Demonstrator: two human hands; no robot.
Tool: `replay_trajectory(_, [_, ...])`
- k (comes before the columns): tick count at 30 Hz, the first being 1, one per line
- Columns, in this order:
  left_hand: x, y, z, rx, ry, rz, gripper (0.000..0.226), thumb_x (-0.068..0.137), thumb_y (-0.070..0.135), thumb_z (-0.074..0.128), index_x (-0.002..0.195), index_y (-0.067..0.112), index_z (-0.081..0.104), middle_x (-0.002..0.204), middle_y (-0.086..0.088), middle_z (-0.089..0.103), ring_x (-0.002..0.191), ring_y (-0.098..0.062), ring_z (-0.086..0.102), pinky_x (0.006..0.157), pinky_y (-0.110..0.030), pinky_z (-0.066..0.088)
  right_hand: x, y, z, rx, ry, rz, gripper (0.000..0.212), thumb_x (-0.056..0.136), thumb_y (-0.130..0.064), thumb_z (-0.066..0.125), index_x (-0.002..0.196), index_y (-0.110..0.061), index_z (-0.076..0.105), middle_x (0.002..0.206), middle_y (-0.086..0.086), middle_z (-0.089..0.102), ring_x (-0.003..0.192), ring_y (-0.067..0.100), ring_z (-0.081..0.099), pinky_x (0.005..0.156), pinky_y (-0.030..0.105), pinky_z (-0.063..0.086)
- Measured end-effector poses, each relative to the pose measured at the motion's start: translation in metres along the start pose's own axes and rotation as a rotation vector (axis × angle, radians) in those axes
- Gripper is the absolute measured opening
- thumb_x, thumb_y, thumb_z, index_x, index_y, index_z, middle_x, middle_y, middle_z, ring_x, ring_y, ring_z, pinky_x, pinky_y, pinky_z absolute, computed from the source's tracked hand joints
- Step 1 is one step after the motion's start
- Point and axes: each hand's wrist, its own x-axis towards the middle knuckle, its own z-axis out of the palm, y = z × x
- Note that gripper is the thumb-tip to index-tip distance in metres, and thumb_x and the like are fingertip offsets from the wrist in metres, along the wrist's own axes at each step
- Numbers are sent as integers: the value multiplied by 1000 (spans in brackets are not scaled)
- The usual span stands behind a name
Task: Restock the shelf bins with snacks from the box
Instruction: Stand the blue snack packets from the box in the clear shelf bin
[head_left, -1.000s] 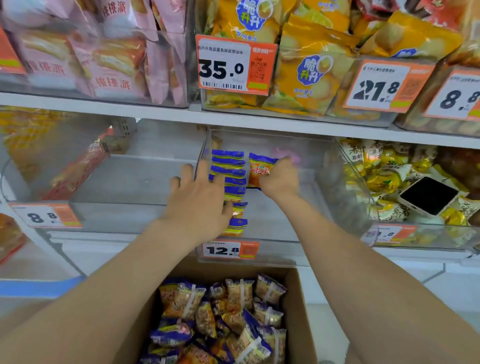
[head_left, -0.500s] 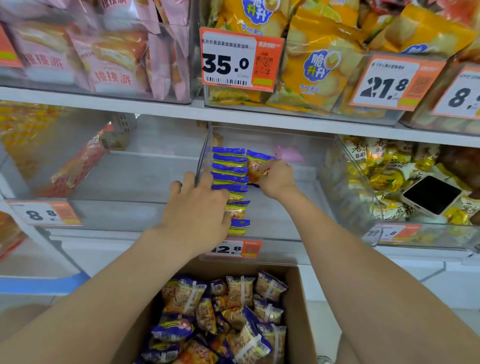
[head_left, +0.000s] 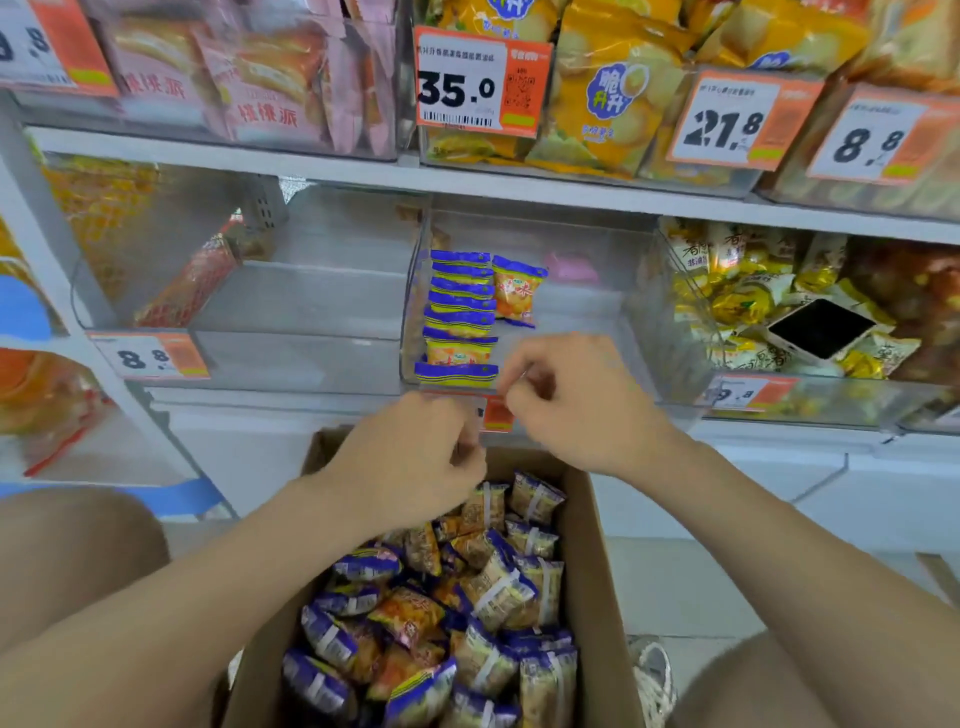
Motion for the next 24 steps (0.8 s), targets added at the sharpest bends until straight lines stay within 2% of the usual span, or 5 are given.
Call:
replay_trajectory(6, [-10, -19, 97, 47, -547, -31, 17, 99, 29, 55, 82, 32, 56, 84, 5, 60, 75, -16, 60, 75, -42, 58, -47, 17, 51, -423, -606, 6, 19, 96, -21, 52, 81, -17, 63, 80, 4, 61, 71, 25, 60, 62, 39, 54])
replay_trajectory(8, [-15, -23, 127, -2, -613, 40, 12, 99, 23, 57, 109, 25, 62, 111, -1, 62, 94, -21, 63, 88, -49, 57, -52, 27, 59, -511, -759, 48, 27, 99, -18, 53, 72, -19, 49, 76, 5, 54, 63, 24, 55, 57, 37, 49])
replay_trajectory(12, [-18, -22, 173, 245, -720, 235, 77, 100, 14, 61, 162, 35, 20, 169, -3, 11, 139, -38, 40, 110, -53, 45, -45, 41, 62, -600, -890, 99, 22, 102, -25, 56, 81, -17, 57, 84, 4, 58, 65, 19, 53, 52, 31, 39])
replay_trajectory(17, [-8, -12, 181, 500, -612, 340, 55, 100, 21, 66, 150, 14, 45, 161, -13, 32, 145, -36, 32, 112, -48, 38, -32, 51, 71, -595, -805, 60, 11, 98, -20, 58, 98, -13, 66, 89, 6, 61, 69, 21, 59, 51, 30, 38])
replay_trajectory(24, [12, -10, 173, 79, -664, 21, 34, 104, 17, 57, 137, 12, 49, 127, -12, 60, 112, -30, 60, 94, -40, 51, -13, 50, 63, -608, -862, -24, 8, 93, -10, 63, 85, -10, 61, 78, 7, 59, 65, 22, 56, 49, 30, 37])
